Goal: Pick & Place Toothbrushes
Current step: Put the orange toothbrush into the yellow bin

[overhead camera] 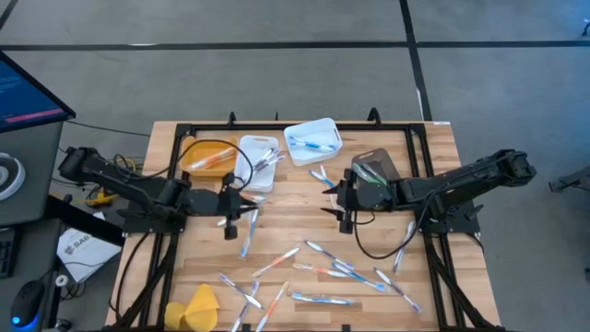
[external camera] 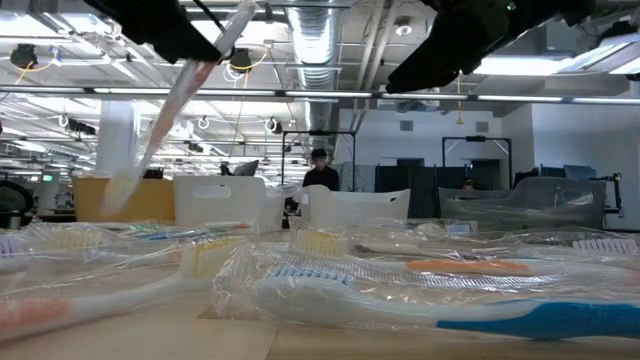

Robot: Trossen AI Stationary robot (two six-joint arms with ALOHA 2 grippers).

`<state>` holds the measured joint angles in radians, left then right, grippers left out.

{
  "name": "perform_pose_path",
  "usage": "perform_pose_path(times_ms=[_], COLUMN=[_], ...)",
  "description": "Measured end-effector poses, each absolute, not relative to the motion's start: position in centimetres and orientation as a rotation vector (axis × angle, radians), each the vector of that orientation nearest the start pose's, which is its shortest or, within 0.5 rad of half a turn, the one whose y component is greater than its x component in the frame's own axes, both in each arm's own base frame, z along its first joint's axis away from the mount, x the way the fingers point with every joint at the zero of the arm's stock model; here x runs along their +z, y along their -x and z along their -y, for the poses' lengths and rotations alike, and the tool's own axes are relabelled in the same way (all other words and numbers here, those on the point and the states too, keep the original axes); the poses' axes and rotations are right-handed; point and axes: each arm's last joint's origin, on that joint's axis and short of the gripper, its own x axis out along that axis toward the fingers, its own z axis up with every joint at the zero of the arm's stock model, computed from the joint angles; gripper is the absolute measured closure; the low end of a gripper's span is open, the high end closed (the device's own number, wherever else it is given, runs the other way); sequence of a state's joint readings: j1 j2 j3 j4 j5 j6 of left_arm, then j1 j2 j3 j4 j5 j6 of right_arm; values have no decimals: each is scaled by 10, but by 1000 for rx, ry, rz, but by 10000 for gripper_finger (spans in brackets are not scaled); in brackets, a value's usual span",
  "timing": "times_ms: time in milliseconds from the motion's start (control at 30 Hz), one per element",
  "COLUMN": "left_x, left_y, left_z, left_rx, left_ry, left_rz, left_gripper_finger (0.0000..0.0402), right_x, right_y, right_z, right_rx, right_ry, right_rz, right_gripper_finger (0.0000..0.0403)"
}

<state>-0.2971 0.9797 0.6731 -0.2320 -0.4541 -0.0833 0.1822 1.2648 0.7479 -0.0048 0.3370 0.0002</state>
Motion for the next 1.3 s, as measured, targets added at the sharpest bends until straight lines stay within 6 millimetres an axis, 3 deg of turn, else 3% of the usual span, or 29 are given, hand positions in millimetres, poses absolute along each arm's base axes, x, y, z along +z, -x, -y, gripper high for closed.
perform_pose_path(times_ms=[600, 867, 1100, 1300], left_x=[257, 257, 257, 257], left_y=[-198, -198, -198, -198], left_z=[46, 46, 46, 46], left_rx=[211, 211, 211, 211], left_ry=[-128, -130, -128, -128], left_rz=[-506, -506, -506, -506], left_gripper_finger=[360, 377, 357, 363], right_x=[239, 239, 238, 238], right_y=[-263, -263, -263, -263], right_z=[-38, -38, -38, -38], right_rx=[-150, -150, -151, -151], right_ry=[141, 142, 142, 142], right_rz=[-508, -508, -508, -509], right_gripper_finger=[177, 177, 177, 177])
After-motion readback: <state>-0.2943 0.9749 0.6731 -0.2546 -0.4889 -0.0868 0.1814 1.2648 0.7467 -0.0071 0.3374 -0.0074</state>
